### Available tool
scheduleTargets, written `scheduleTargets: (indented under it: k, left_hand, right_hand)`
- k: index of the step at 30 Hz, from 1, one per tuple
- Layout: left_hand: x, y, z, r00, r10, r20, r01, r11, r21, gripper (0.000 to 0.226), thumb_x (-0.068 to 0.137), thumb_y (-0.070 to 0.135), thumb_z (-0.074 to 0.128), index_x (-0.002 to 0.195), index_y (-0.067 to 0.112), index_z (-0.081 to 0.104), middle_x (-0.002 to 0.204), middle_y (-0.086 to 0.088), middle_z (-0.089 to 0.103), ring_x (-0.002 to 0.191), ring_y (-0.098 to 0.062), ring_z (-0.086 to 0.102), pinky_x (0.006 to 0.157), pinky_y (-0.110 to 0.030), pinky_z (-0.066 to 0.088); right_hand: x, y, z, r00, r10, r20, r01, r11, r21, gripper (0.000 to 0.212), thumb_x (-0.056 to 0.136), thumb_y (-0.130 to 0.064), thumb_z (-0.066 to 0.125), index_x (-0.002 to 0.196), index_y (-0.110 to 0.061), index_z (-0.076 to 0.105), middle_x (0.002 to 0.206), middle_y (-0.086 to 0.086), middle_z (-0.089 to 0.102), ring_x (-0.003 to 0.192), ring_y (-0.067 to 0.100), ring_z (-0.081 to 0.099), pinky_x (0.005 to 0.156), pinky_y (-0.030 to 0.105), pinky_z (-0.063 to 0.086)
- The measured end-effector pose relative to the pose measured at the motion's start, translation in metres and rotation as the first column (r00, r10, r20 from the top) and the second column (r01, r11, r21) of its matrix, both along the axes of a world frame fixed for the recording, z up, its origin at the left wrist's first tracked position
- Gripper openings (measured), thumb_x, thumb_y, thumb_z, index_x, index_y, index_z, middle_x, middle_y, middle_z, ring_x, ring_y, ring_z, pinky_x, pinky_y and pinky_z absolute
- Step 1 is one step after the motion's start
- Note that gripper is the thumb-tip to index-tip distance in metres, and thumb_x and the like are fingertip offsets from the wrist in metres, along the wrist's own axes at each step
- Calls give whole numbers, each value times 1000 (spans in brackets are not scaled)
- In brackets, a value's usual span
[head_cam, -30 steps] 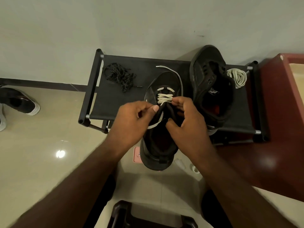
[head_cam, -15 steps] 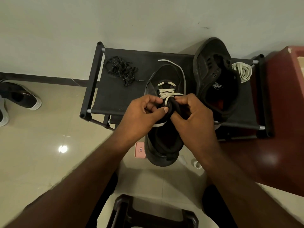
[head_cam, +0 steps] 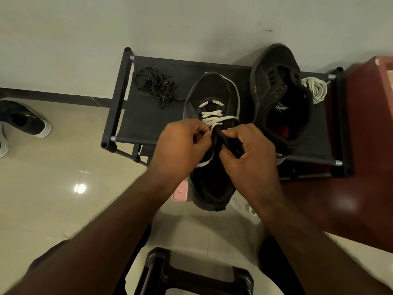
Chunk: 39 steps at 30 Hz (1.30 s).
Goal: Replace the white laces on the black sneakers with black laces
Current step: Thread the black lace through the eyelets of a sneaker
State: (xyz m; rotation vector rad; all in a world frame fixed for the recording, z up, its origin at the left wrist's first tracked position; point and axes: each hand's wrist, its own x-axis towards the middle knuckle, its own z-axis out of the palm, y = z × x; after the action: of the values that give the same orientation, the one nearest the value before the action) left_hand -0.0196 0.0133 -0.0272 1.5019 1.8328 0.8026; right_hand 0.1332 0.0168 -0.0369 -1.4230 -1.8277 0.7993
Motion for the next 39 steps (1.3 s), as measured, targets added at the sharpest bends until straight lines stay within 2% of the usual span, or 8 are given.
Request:
scheduleTargets:
  k: [2, 5, 8, 12, 22, 27, 34, 39]
  left_hand:
    - [1, 0, 1, 994, -34, -100, 36, 999, 19, 11, 91, 23, 65, 91, 16, 73, 74, 3, 68, 68, -13, 64, 67, -38, 56]
    - [1, 1, 1, 991, -56, -119, 59, 998, 23, 5, 89, 19, 64, 86, 16, 67, 70, 6, 62, 63, -8, 59, 63, -31, 53]
    - [1, 3, 4, 989, 35, 145, -31, 999, -36, 8, 94, 17, 58, 87, 18, 62, 69, 8, 60, 58, -2, 54, 57, -18, 47]
    - [-2, 6, 9, 896, 172, 410, -118, 981, -153, 14, 96, 12, 54, 88, 18, 64, 72, 2, 63, 60, -3, 58, 54, -18, 49]
    - [-2, 2, 2, 982, 10, 189, 8, 996, -94, 13, 93, 19, 64, 84, 10, 67, 65, 1, 61, 55, -3, 51, 53, -18, 42]
    - [-7, 6, 11, 758, 203, 620, -102, 976, -194, 16, 97, 15, 56, 85, 11, 66, 73, 0, 61, 68, -11, 54, 58, -22, 45]
    - [-8, 2, 7, 903, 86, 420, -17, 986, -166, 15, 90, 0, 58, 93, 12, 68, 73, -2, 62, 61, -5, 55, 57, -19, 48]
    - [-8, 2, 0, 974, 23, 225, -3, 996, -89, 5, 92, 16, 65, 90, 19, 69, 77, 2, 67, 65, -4, 61, 60, -16, 49]
  right_hand:
    - [0, -2, -1, 1000, 5, -10, -5, 1000, 6, 16, 82, -3, 70, 96, -9, 68, 95, 1, 62, 86, 10, 61, 76, 25, 51]
    - [0, -4, 0, 1000, 5, -13, -5, 1000, -11, 18, 80, -1, 69, 95, -10, 65, 94, 0, 60, 85, 9, 58, 75, 24, 49]
    - [0, -3, 1, 1000, 19, -9, -19, 999, -43, 20, 79, -1, 68, 96, -10, 64, 94, -1, 58, 83, 10, 56, 72, 24, 48]
    - [-1, 0, 1, 1000, 16, 1, -16, 999, -47, 20, 79, -1, 68, 96, -11, 62, 94, -1, 57, 82, 8, 55, 71, 19, 46]
    - [-1, 0, -1, 1000, 8, -11, -8, 999, -50, 21, 80, -2, 68, 96, -12, 60, 95, 0, 56, 83, 12, 56, 71, 24, 48]
    - [-1, 2, -2, 1000, 3, -27, -5, 998, -69, 20, 82, -4, 71, 97, -13, 61, 96, 0, 57, 85, 12, 58, 73, 27, 50]
    - [-2, 2, -2, 999, -16, -32, 13, 997, -78, 20, 83, -6, 71, 97, -15, 60, 97, -1, 58, 86, 10, 57, 73, 23, 48]
    - [-2, 2, -3, 998, -20, -52, 16, 997, -79, 21, 83, -6, 71, 98, -15, 60, 98, -1, 60, 87, 10, 59, 73, 22, 49]
